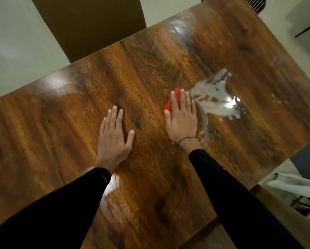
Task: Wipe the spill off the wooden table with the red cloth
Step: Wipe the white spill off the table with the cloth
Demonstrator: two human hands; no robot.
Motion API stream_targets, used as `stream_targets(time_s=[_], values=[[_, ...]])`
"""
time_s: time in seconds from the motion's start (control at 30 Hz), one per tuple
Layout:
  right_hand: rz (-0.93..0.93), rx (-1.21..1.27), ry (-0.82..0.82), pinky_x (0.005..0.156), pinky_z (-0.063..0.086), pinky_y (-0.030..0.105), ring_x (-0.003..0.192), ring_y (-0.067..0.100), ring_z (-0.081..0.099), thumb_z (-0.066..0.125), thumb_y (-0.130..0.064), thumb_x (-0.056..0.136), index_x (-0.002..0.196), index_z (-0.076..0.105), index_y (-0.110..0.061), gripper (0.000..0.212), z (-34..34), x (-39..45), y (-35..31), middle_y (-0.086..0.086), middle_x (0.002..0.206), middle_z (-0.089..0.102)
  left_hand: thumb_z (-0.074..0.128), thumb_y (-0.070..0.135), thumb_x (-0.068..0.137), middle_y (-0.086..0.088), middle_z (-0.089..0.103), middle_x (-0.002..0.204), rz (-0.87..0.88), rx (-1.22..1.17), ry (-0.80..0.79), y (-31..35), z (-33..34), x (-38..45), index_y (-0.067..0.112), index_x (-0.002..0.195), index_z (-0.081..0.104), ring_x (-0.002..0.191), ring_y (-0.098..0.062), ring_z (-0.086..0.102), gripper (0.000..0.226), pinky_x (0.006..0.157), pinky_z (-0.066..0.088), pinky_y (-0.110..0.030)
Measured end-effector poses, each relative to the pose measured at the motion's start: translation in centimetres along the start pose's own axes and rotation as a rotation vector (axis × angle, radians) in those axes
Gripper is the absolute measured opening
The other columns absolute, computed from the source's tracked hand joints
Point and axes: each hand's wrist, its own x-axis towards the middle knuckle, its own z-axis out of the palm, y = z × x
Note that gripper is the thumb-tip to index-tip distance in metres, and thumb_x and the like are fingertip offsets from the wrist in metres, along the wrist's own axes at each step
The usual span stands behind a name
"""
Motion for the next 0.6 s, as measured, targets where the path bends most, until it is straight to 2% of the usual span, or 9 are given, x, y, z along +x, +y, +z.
stream_targets(time_s=[0.13, 0.23, 0.3, 0.4, 0.47, 0.6], values=[[0.289, 0.04, 0.039, 0.14, 0.013, 0.058, 0.175, 0.03, -0.001, 0.025, -0.054, 0.118, 0.181, 0.009, -0.021, 0.072, 0.2, -4.3, 2.2, 0.012, 0.188, 0.001, 0.039, 0.054, 0.109, -0.006, 0.007, 0.185, -0.005, 0.024, -0.003, -0.2, 0.3, 0.0, 0.015, 0.175, 0.017, 0.172, -0.019, 0.0, 0.08, 0.139, 0.004, -0.043], [0.299, 0.023, 0.03, 0.14, 0.016, 0.059, 0.175, 0.03, -0.002, 0.026, -0.051, 0.118, 0.181, 0.009, -0.019, 0.073, 1.3, -9.4, 1.1, 0.012, 0.188, -0.001, 0.037, 0.049, 0.111, -0.008, 0.008, 0.185, -0.006, 0.031, 0.004, -0.2, 0.3, 0.1, 0.012, 0.175, 0.019, 0.172, -0.02, 0.001, 0.076, 0.139, 0.003, -0.041], [0.189, 0.008, -0.007, 0.14, 0.016, 0.059, 0.175, 0.031, 0.0, 0.026, -0.051, 0.117, 0.18, 0.013, -0.018, 0.073, 1.9, -11.7, -0.6, 0.012, 0.189, -0.001, 0.036, 0.045, 0.111, -0.01, 0.011, 0.185, -0.005, 0.033, 0.008, -0.1, 0.3, 0.1, 0.01, 0.174, 0.021, 0.172, -0.022, 0.005, 0.074, 0.139, 0.005, -0.042], [-0.076, -0.031, -0.073, 0.14, 0.012, 0.057, 0.175, 0.031, -0.002, 0.023, -0.052, 0.118, 0.181, 0.011, -0.019, 0.072, 2.4, -10.9, -3.0, 0.013, 0.188, -0.003, 0.035, 0.04, 0.11, -0.011, 0.014, 0.184, -0.015, 0.028, 0.006, 0.0, 0.2, 0.2, 0.009, 0.174, 0.023, 0.171, -0.023, 0.009, 0.071, 0.139, 0.006, -0.041], [-0.248, -0.038, -0.092, 0.141, 0.01, 0.055, 0.175, 0.03, -0.003, 0.024, -0.054, 0.119, 0.181, 0.012, -0.019, 0.072, 2.3, -7.8, -4.5, 0.013, 0.188, -0.003, 0.035, 0.036, 0.11, -0.011, 0.015, 0.184, -0.024, 0.025, 0.01, 0.1, 0.3, 0.1, 0.01, 0.174, 0.024, 0.171, -0.022, 0.01, 0.07, 0.139, 0.008, -0.042], [-0.484, -0.04, -0.071, 0.14, 0.017, 0.057, 0.175, 0.033, 0.008, 0.03, -0.051, 0.118, 0.179, 0.021, -0.018, 0.069, 1.9, 0.8, -8.5, 0.017, 0.187, 0.011, 0.034, 0.037, 0.11, -0.01, 0.015, 0.184, -0.039, -0.021, 0.035, 0.0, 0.5, 0.0, 0.009, 0.174, 0.023, 0.172, -0.02, 0.009, 0.071, 0.139, 0.011, -0.044]])
